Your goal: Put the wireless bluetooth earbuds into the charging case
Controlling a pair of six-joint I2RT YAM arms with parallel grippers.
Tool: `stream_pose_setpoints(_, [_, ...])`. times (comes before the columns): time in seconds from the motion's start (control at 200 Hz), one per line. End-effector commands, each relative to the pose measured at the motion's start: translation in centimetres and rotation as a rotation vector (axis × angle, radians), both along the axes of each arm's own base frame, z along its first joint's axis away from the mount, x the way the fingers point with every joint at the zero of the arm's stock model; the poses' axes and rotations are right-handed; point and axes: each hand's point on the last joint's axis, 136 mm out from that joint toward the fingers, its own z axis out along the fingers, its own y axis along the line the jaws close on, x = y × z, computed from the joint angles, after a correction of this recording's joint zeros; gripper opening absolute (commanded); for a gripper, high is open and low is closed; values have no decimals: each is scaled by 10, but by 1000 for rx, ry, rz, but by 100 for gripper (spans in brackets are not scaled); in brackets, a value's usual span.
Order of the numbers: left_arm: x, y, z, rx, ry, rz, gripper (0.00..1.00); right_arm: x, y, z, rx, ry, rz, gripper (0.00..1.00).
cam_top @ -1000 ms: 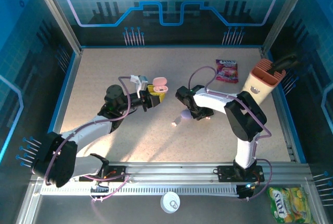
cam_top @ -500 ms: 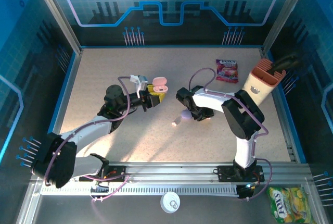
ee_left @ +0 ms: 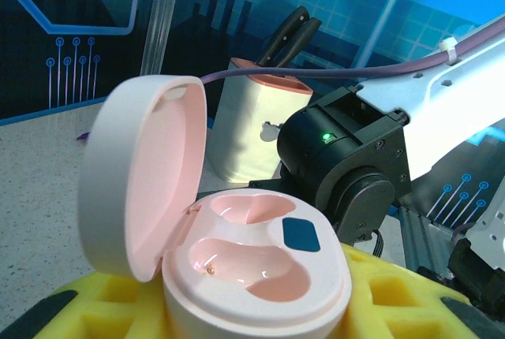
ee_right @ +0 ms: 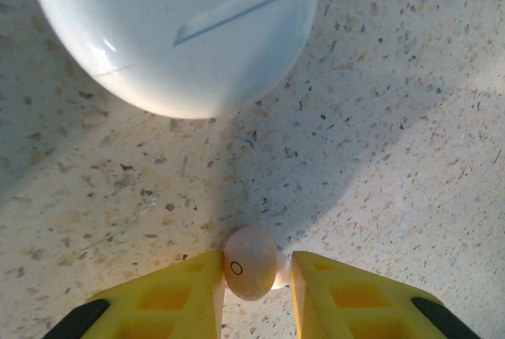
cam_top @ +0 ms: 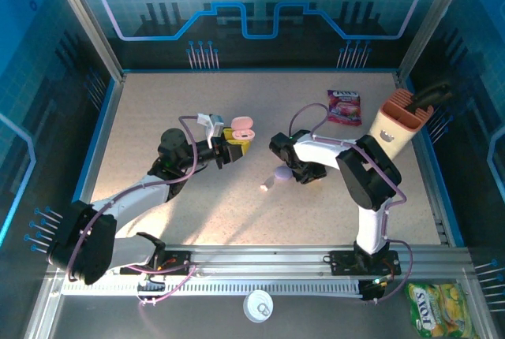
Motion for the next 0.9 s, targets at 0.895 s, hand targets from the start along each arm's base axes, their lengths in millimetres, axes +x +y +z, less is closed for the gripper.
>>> stream_pose_setpoints(0.895, [0,-3,2,4,-27,-31,24,-20,50,90,716,-151,-41,21])
